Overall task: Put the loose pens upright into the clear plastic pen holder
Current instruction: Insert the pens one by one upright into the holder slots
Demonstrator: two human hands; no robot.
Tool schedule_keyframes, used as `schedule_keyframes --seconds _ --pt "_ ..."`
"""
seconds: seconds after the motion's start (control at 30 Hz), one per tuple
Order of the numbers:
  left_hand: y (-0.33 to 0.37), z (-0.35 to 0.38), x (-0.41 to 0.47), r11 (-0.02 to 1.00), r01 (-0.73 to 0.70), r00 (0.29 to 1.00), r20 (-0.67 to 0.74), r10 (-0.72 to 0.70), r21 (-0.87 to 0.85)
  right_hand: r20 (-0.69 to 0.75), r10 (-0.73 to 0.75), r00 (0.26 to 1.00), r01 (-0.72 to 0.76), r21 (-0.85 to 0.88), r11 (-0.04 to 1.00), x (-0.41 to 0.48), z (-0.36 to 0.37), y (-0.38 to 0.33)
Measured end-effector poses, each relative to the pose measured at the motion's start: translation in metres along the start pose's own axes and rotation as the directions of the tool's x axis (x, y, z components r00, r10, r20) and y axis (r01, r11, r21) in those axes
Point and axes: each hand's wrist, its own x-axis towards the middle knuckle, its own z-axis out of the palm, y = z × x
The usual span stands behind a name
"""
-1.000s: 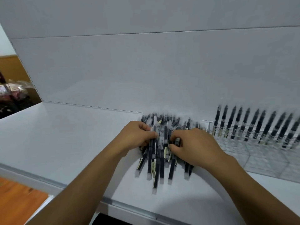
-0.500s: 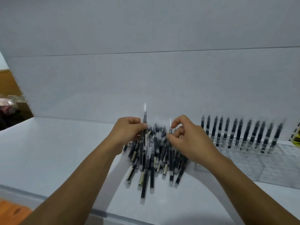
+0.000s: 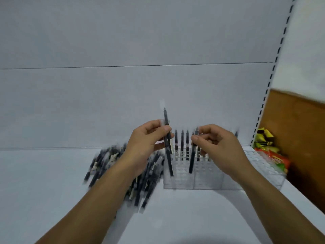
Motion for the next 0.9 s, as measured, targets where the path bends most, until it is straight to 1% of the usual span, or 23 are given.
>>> schedule_keyframes --seconds 0.13,0.3,0.4,0.53,0.6,0.8,0.9 --pt "-0.02 0.047 0.006 0.997 0.071 0.995 0.078 -0.068 -0.037 -0.156 -0.029 0.987 0.025 -0.024 0.999 0.004 -0.042 0.022" --pt "-0.04 0.093 0.009 0.979 0.152 0.978 0.164 -0.13 -0.133 -0.317 -0.051 0.947 0.037 -0.052 0.998 0.018 -0.092 0.046" --pt "-0.047 0.113 0.014 0.966 0.179 0.969 0.202 -0.14 -0.189 -0.372 -0.066 0.926 0.026 -0.109 0.994 0.032 -0.112 0.058" --pt "-0.05 0.134 0.021 0.944 0.211 0.96 0.233 -0.153 -0.254 -0.347 -0.072 0.935 -0.007 -0.221 0.975 0.045 -0.125 0.068" --pt "-0.053 0.14 0.022 0.933 0.23 0.956 0.246 -0.162 -0.278 -0.327 -0.073 0.942 -0.01 -0.246 0.969 0.046 -0.127 0.075" --pt "-0.064 0.14 0.026 0.899 0.255 0.955 0.238 -0.177 -0.356 -0.32 -0.065 0.945 -0.007 -0.217 0.976 0.044 -0.124 0.086" --pt "-0.068 0.139 0.028 0.908 0.25 0.953 0.25 -0.171 -0.335 -0.298 -0.076 0.952 0.002 -0.243 0.97 0.042 -0.125 0.085"
